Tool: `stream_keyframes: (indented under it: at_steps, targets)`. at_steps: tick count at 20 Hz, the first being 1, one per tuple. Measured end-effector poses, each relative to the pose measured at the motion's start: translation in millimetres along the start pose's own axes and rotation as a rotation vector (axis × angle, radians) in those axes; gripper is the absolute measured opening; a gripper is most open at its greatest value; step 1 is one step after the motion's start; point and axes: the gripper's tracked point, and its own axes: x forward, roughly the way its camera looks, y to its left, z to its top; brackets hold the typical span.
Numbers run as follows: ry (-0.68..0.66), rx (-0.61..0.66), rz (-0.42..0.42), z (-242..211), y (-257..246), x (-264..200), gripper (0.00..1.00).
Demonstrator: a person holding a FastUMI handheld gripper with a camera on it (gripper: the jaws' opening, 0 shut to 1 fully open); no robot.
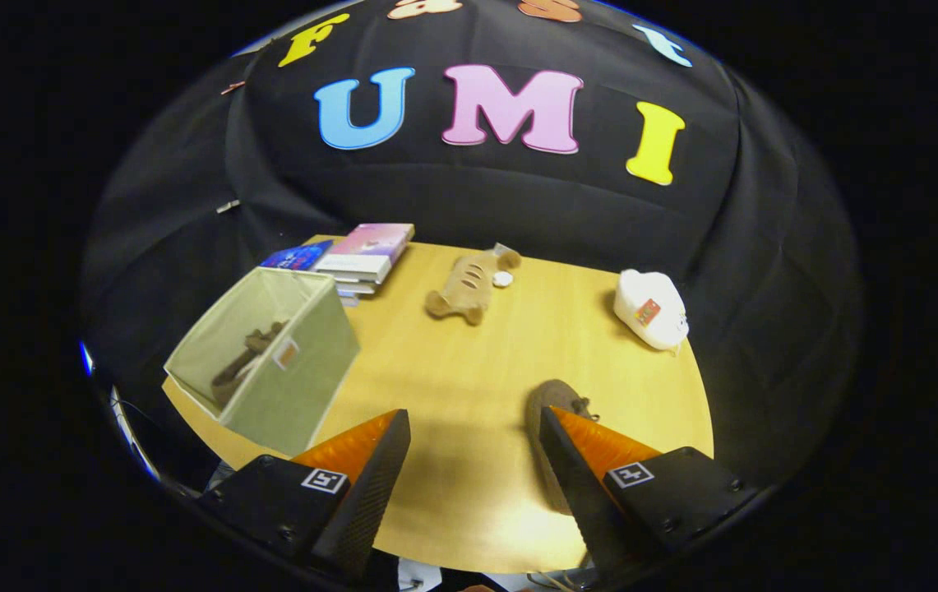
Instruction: Open the storage box then place both shoes into the box .Put the left shoe in first, then the right shoe, with the right side of both shoes facing outward in a uniform manner.
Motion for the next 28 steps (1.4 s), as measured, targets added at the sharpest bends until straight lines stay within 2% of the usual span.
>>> stream_keyframes:
  at_steps: [4, 8, 11, 16, 19, 20, 24, 25, 28]
  targets:
    - [0.047, 0.02, -0.059, -31, -70, 22, 0.97]
    - [0.094, 0.01, -0.09, -56, -111, 52, 0.97]
    - [0.153, 0.026, -0.097, -76, -127, 74, 0.97]
    - [0.235, -0.026, -0.097, -109, -138, 105, 0.99]
    - [0.254, -0.013, -0.09, -115, -139, 124, 0.96]
    - [0.258, 0.014, -0.081, -116, -137, 130, 0.93]
    - [0.264, 0.099, -0.021, -115, -123, 144, 0.62]
    - [0.261, 0.098, -0.03, -114, -124, 145, 0.43]
    - [0.25, 0.114, -0.079, -114, -131, 144, 0.2]
